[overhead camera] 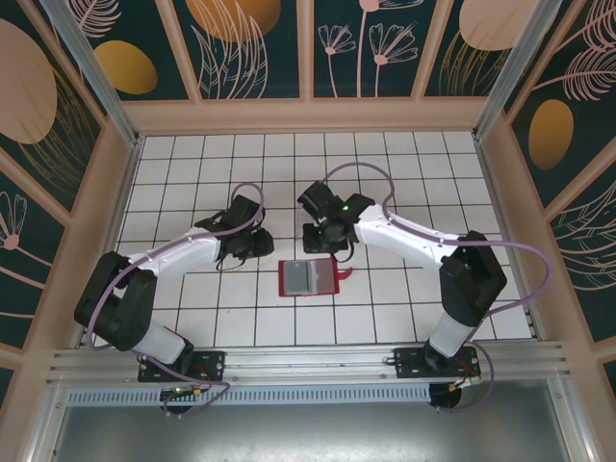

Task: Take the credit cards out of the card holder

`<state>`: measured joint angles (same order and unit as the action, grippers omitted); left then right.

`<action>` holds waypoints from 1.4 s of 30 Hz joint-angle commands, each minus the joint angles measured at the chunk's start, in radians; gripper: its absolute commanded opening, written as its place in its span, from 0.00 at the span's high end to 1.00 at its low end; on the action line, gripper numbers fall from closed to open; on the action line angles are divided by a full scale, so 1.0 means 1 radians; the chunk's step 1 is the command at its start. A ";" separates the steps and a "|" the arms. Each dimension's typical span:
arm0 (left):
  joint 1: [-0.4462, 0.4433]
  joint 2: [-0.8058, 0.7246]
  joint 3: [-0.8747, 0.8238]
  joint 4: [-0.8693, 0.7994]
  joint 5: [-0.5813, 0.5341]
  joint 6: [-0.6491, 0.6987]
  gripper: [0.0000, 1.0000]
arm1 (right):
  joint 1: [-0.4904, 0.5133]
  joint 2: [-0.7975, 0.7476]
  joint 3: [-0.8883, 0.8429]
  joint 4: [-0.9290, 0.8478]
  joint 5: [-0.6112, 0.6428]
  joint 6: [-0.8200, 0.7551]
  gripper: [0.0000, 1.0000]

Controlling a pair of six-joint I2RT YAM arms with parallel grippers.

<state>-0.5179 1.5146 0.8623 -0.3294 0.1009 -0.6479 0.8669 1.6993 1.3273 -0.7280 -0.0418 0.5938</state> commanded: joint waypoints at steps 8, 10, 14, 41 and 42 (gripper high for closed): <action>0.085 -0.069 -0.040 -0.031 0.044 0.058 0.70 | 0.124 0.183 0.156 -0.120 0.053 0.070 0.70; 0.101 -0.080 -0.054 -0.026 0.055 0.062 0.70 | 0.143 0.223 0.189 -0.140 0.052 0.070 0.68; 0.120 -0.097 -0.079 -0.017 0.063 0.062 0.70 | 0.164 0.288 0.242 -0.176 0.084 0.067 0.66; 0.128 -0.113 -0.115 -0.016 0.056 0.077 0.71 | 0.187 0.433 0.278 -0.227 0.092 0.060 0.58; 0.128 -0.114 -0.115 -0.016 0.056 0.077 0.71 | 0.187 0.433 0.274 -0.222 0.090 0.063 0.59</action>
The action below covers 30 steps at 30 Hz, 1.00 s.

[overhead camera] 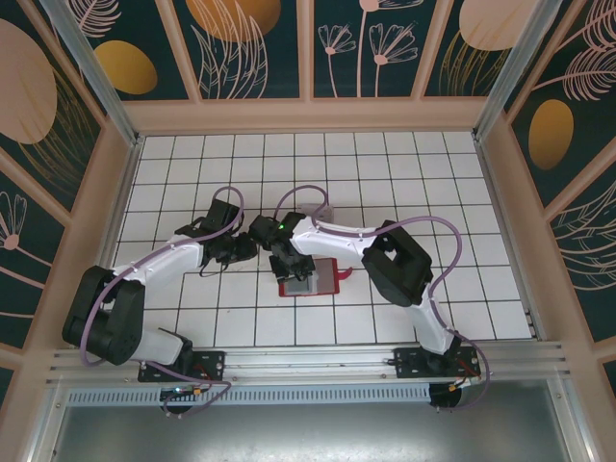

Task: Take the credit cards out of the card holder

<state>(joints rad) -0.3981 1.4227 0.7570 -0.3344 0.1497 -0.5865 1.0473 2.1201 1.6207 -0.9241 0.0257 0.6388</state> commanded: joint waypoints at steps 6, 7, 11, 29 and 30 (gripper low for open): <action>0.008 -0.022 -0.006 -0.014 0.011 0.013 0.71 | 0.007 -0.003 -0.041 -0.005 0.011 0.024 0.69; 0.008 -0.023 -0.006 -0.014 0.014 0.014 0.71 | 0.007 -0.004 -0.042 -0.007 0.012 0.023 0.71; 0.008 -0.022 -0.003 -0.017 0.036 0.012 0.71 | 0.006 -0.020 -0.040 -0.007 0.023 0.031 0.80; -0.102 0.004 -0.008 0.066 0.217 -0.050 0.73 | -0.017 -0.135 -0.082 -0.006 0.047 0.054 0.94; -0.111 0.008 -0.012 0.076 0.223 -0.061 0.73 | -0.018 -0.144 -0.090 -0.003 0.045 0.056 0.94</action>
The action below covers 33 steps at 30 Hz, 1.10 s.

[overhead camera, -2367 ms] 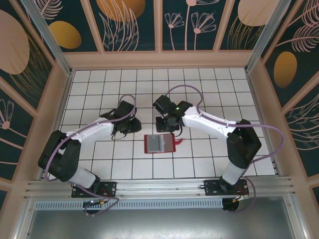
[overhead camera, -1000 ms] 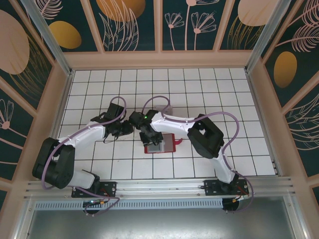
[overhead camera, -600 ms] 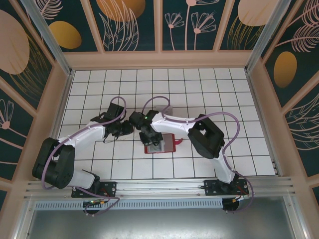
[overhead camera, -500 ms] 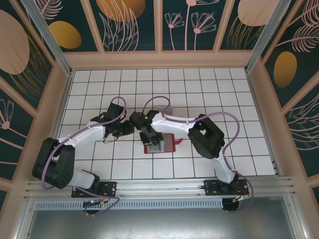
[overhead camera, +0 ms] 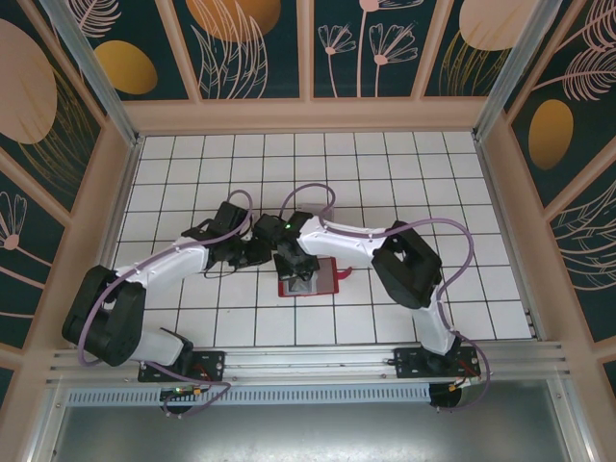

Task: Take the credit cards out of the card holder

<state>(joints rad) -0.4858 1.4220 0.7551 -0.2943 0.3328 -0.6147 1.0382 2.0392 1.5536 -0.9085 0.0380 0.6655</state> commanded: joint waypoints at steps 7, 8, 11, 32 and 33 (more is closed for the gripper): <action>-0.089 0.053 -0.025 0.106 0.081 -0.076 0.75 | -0.013 -0.115 -0.076 0.000 0.032 0.052 0.92; -0.095 0.060 -0.023 0.110 0.085 -0.079 0.75 | -0.013 -0.121 -0.083 -0.001 0.035 0.054 0.91; -0.111 0.068 -0.020 0.119 0.094 -0.084 0.75 | -0.013 -0.137 -0.100 -0.007 0.050 0.065 0.89; -0.237 0.219 0.106 0.135 0.139 -0.099 0.76 | -0.070 -0.341 -0.229 -0.083 0.145 0.108 0.77; -0.245 0.229 0.116 0.135 0.140 -0.100 0.76 | -0.077 -0.352 -0.234 -0.087 0.151 0.109 0.77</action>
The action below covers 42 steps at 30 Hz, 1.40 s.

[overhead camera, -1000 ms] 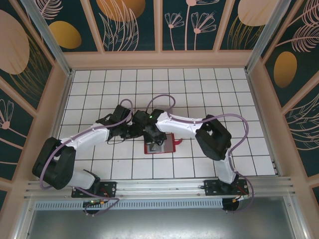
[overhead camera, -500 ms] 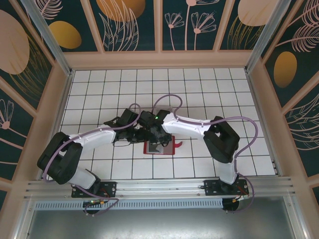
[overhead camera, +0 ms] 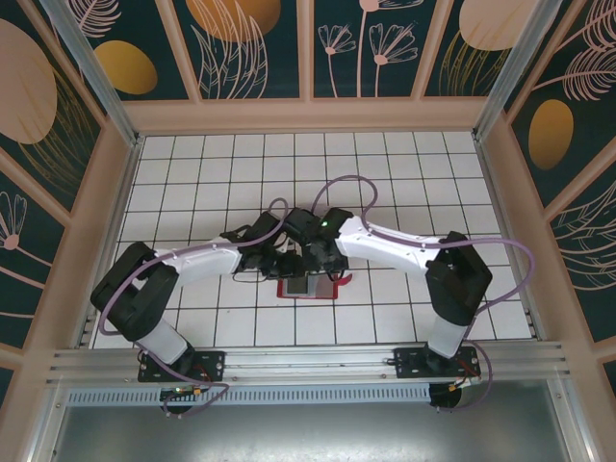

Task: Take the credit cards out of the card holder

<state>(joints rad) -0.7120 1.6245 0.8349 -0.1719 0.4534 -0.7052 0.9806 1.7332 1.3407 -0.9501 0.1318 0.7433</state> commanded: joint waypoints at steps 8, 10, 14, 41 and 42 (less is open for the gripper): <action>-0.068 0.083 0.113 -0.008 0.027 -0.003 0.76 | -0.057 -0.100 -0.055 -0.043 0.067 0.026 0.76; -0.069 0.084 0.115 -0.009 0.026 -0.004 0.76 | -0.060 -0.104 -0.060 -0.035 0.058 0.022 0.76; -0.069 0.080 0.121 -0.042 -0.023 0.004 0.76 | -0.066 -0.107 -0.093 0.028 -0.003 0.011 0.76; 0.073 -0.046 -0.055 -0.113 -0.095 0.049 0.77 | -0.135 -0.006 -0.375 0.423 -0.250 0.000 0.80; 0.074 -0.045 -0.055 -0.113 -0.090 0.049 0.77 | -0.142 -0.004 -0.382 0.424 -0.248 -0.002 0.80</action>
<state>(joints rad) -0.6430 1.5845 0.7902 -0.2665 0.3412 -0.6807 0.8558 1.7126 0.9871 -0.5404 -0.1337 0.7399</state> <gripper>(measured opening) 0.230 0.199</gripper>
